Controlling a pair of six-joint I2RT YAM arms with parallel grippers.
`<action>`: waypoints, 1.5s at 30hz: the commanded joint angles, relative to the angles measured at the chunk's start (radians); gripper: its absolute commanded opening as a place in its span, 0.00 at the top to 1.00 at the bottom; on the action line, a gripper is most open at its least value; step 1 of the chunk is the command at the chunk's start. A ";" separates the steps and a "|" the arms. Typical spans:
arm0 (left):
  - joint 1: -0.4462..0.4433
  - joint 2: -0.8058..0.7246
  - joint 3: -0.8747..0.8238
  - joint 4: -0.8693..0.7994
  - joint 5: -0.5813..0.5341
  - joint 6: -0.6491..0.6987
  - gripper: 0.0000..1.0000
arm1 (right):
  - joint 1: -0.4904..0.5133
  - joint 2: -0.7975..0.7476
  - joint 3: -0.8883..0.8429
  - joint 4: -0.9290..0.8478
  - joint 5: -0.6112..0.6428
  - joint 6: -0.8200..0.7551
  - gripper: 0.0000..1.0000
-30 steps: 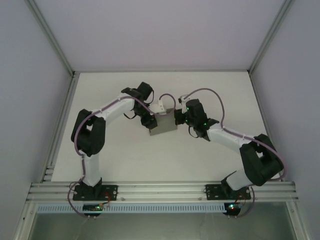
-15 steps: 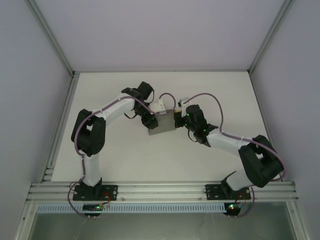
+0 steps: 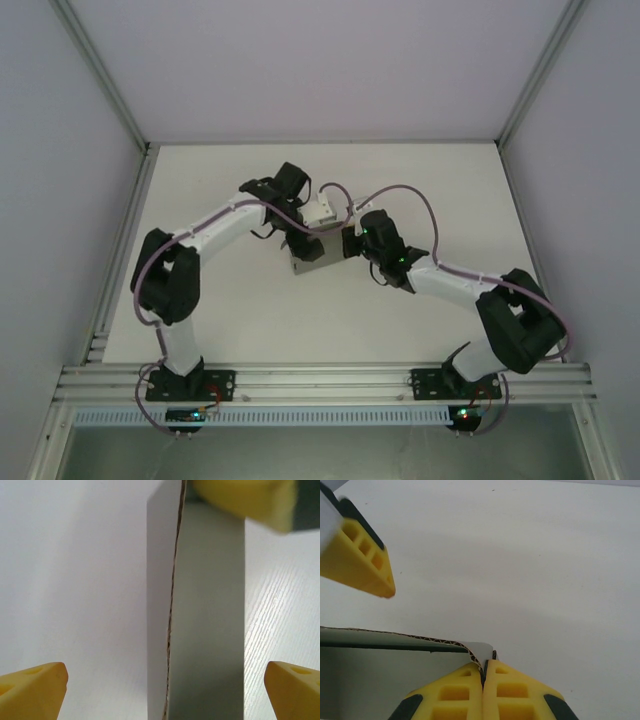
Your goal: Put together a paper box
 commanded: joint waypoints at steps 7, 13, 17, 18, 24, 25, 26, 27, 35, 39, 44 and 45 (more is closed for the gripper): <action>0.000 -0.230 -0.152 0.064 -0.273 -0.369 0.00 | 0.061 0.060 0.020 -0.304 0.076 0.063 1.00; -0.002 -0.337 -0.257 0.029 -0.283 -0.542 0.18 | 0.070 0.089 0.075 -0.379 0.075 0.082 1.00; 0.001 -0.353 -0.268 0.016 -0.287 -0.575 0.44 | 0.073 0.112 0.102 -0.411 0.062 0.084 1.00; 0.002 -0.347 -0.267 0.018 -0.291 -0.574 0.50 | 0.076 0.116 0.110 -0.416 0.053 0.084 1.00; 0.035 -0.301 -0.248 0.026 -0.294 -0.590 0.76 | 0.082 0.136 0.132 -0.445 0.038 0.078 1.00; 0.037 -0.296 -0.244 0.022 -0.291 -0.589 0.76 | 0.082 0.135 0.135 -0.454 0.038 0.075 1.00; 0.039 -0.293 -0.241 0.018 -0.291 -0.589 0.77 | 0.082 0.134 0.138 -0.461 0.033 0.071 1.00; 0.038 -0.292 -0.242 0.017 -0.291 -0.590 0.77 | 0.082 0.133 0.141 -0.466 0.030 0.064 1.00; 0.042 -0.285 -0.249 0.014 -0.288 -0.599 0.79 | 0.084 0.148 0.159 -0.476 0.032 0.055 1.00; 0.041 -0.272 -0.252 0.026 -0.251 -0.613 0.93 | 0.087 0.143 0.163 -0.483 0.046 0.053 1.00; 0.041 -0.253 -0.226 0.028 -0.217 -0.759 1.00 | 0.099 0.143 0.179 -0.508 0.100 0.066 1.00; 0.042 -0.250 -0.227 0.044 -0.180 -0.806 1.00 | 0.107 0.142 0.185 -0.519 0.116 0.070 1.00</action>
